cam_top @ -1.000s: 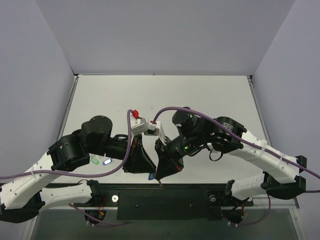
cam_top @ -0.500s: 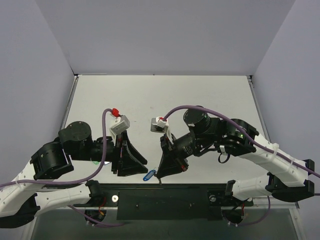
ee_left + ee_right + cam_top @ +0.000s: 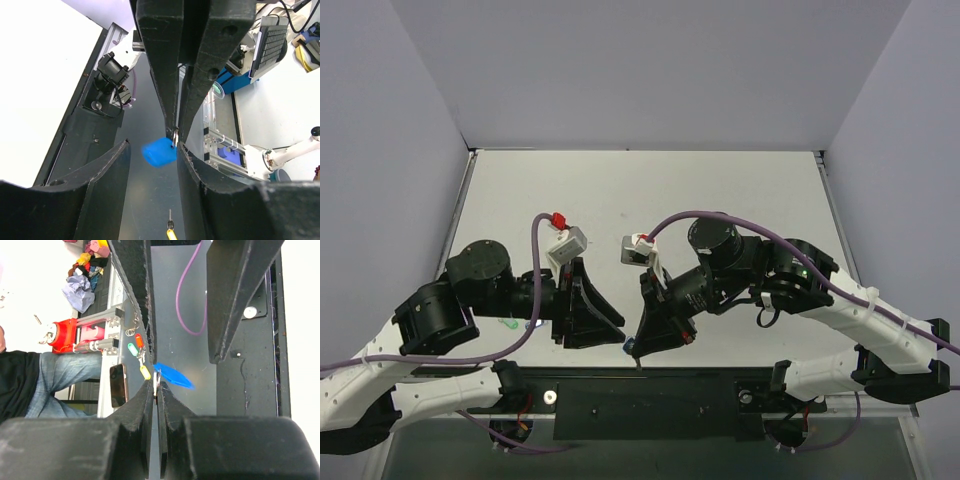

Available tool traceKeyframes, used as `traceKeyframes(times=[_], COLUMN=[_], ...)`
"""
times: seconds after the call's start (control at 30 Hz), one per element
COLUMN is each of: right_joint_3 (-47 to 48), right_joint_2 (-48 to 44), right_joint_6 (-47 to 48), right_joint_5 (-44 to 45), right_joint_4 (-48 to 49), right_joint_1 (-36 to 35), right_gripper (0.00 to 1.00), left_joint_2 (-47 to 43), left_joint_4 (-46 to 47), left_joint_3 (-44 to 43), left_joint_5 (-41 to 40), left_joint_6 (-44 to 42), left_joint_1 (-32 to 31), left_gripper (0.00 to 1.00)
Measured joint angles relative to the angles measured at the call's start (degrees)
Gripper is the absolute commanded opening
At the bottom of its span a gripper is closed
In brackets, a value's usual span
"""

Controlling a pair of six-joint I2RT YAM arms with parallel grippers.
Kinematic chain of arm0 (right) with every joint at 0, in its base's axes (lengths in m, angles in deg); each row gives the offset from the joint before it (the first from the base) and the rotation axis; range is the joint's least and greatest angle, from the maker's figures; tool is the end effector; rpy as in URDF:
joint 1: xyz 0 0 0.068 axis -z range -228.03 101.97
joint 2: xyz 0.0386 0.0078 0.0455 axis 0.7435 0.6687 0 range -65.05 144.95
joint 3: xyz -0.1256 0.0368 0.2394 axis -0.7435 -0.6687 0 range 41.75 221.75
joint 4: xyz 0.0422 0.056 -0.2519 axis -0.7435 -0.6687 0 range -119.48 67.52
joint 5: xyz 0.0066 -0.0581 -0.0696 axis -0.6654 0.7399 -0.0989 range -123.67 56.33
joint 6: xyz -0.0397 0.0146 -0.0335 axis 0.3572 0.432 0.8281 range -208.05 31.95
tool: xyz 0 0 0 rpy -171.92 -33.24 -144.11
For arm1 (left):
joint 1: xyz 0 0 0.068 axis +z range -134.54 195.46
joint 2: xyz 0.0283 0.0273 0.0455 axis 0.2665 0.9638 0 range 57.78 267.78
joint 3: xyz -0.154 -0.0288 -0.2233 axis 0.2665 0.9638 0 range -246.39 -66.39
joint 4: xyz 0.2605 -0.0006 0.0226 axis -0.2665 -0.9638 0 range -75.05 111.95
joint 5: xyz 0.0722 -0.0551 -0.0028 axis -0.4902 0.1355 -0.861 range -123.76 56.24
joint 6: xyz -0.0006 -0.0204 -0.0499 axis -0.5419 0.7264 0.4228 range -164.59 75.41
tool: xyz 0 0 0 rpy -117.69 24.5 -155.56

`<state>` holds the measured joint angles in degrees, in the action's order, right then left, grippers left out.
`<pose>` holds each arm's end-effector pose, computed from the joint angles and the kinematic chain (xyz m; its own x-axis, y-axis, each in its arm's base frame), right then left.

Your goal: Remove the keys from the keyring

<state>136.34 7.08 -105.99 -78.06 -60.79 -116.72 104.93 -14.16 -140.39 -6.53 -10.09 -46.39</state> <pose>0.0633 0.2310 0.4866 -0.3748 -0.3552 -0.8564 -0.8355 -0.2710 0.4780 0.0499 -0.1278 0.4541 -0.6274 0.1050 -0.7716 0.7786 0.0981 -0.6198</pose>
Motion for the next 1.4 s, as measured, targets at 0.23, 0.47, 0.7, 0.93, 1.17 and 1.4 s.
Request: traceKeyframes(times=[0.23,0.47,0.7,0.93,1.17,1.4], right_joint_3=[0.0,0.0,0.0,0.0,0.0,0.0], right_joint_2=[0.0,0.0,0.1,0.1,0.1,0.2], right_joint_6=[0.0,0.1,0.1,0.0,0.1,0.2], right_joint_5=[0.0,0.0,0.0,0.0,0.0,0.5], right_joint_4=[-0.1,0.0,0.1,0.4,0.4,0.3], right_joint_1=[0.0,0.0,0.0,0.0,0.0,0.0], right_gripper=[0.0,0.0,0.0,0.0,0.0,0.0], left_joint_2=[0.5,-0.2,-0.3,-0.3,-0.4,-0.4], left_joint_4=[1.7,4.2,5.6,6.3,6.8,7.3], left_joint_3=[1.6,3.4,3.9,3.9,5.0,5.8], left_joint_5=[2.4,4.8,6.1,6.5,7.0,7.5], left_joint_6=[0.9,1.9,2.6,2.9,3.4,4.1], left_joint_1=[0.0,0.0,0.0,0.0,0.0,-0.1], left_gripper=[0.5,0.5,0.5,0.42,0.38,0.29])
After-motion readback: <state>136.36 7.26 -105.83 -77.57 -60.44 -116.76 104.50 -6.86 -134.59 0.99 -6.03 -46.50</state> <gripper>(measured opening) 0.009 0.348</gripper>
